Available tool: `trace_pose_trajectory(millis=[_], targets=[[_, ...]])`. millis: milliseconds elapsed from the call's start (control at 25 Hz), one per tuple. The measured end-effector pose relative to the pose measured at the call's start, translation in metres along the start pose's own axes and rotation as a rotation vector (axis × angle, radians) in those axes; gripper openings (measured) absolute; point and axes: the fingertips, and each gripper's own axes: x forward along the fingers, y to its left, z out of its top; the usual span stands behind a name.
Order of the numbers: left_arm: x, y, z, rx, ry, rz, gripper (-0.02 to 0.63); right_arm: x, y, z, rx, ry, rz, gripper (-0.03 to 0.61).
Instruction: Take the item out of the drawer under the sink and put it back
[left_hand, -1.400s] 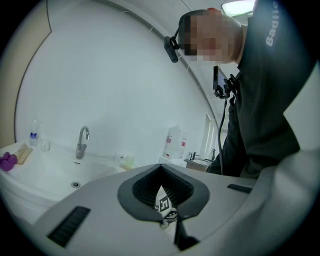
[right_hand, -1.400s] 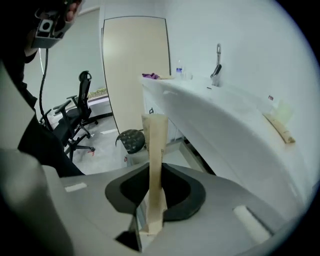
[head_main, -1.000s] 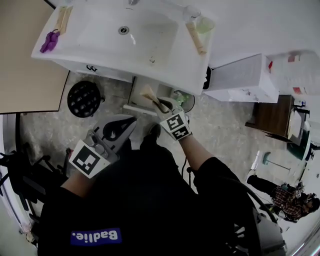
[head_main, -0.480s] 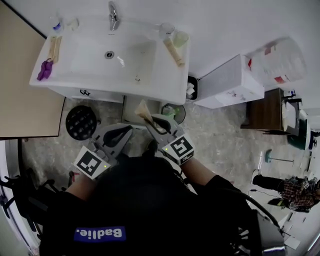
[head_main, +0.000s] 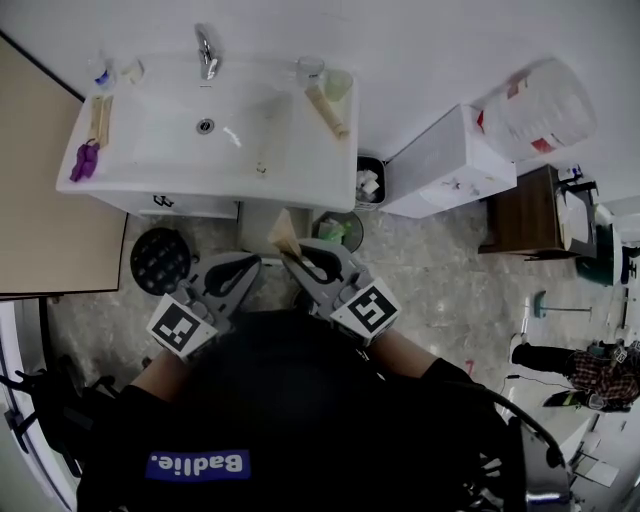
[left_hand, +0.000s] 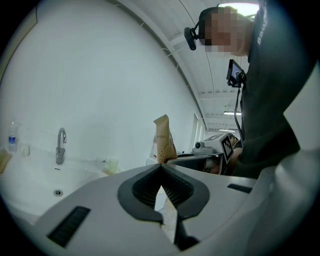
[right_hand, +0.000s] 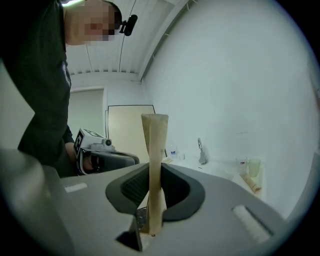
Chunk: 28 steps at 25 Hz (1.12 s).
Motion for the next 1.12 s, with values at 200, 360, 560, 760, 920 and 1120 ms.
trace_pose_trajectory(millis=[200, 360, 560, 760, 920, 1120], targets=[[0.006, -0.002, 0.000, -0.007, 0.004, -0.009, 0.005, -0.004, -0.002, 0.000, 0.002, -0.003, 0.002, 0.051], [0.008, -0.003, -0.001, -0.011, 0.000, -0.018, 0.005, -0.004, -0.003, -0.003, -0.001, 0.001, -0.003, 0.052], [0.012, -0.006, -0.004, -0.005, 0.009, -0.033, 0.005, -0.005, -0.007, -0.006, 0.008, 0.005, -0.010, 0.052], [0.011, -0.007, -0.005, -0.006, 0.003, -0.034, 0.005, -0.003, -0.006, -0.010, 0.014, 0.010, -0.010, 0.052], [0.011, -0.004, -0.004, -0.035, -0.013, -0.025, 0.005, -0.003, -0.006, -0.011, 0.012, 0.014, -0.005, 0.052], [0.010, -0.002, -0.005, -0.040, -0.013, -0.021, 0.005, -0.001, -0.005, -0.013, 0.013, 0.019, -0.005, 0.052]])
